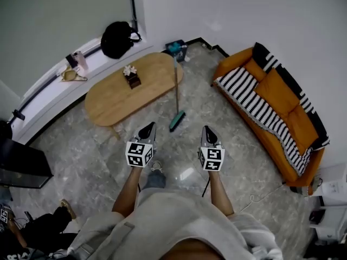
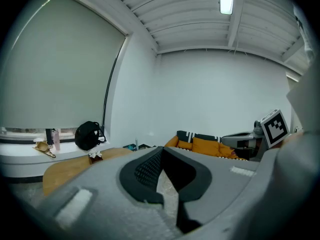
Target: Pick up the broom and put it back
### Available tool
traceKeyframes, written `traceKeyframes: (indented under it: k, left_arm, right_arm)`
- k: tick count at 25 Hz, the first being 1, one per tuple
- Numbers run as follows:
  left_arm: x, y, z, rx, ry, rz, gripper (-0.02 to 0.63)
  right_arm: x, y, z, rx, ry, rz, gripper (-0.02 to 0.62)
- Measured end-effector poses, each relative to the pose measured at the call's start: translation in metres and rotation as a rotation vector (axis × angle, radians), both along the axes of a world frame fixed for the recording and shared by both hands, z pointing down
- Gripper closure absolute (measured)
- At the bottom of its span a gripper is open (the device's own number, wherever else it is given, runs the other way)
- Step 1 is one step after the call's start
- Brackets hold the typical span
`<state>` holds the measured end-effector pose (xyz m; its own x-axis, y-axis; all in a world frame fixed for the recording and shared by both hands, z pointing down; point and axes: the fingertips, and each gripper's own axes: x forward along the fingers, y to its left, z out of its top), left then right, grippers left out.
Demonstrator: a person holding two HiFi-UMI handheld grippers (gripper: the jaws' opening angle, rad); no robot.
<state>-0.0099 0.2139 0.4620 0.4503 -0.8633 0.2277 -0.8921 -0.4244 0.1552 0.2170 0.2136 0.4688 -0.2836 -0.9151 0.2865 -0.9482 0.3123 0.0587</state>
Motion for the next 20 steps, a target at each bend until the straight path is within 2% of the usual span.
traceKeyframes:
  k: [9, 15, 20]
  left_arm:
    - [-0.047, -0.102, -0.019, 0.027, 0.019, 0.054, 0.603]
    - [-0.072, -0.147, -0.014, 0.027, 0.03, 0.074, 0.603]
    - [-0.075, -0.17, -0.008, 0.02, 0.03, 0.102, 0.603]
  right_arm:
    - [-0.051, -0.091, -0.021, 0.026, 0.008, 0.044, 0.595]
    - [-0.077, -0.132, -0.019, 0.033, 0.021, 0.059, 0.595]
    - [-0.083, -0.15, -0.012, 0.026, 0.013, 0.084, 0.595]
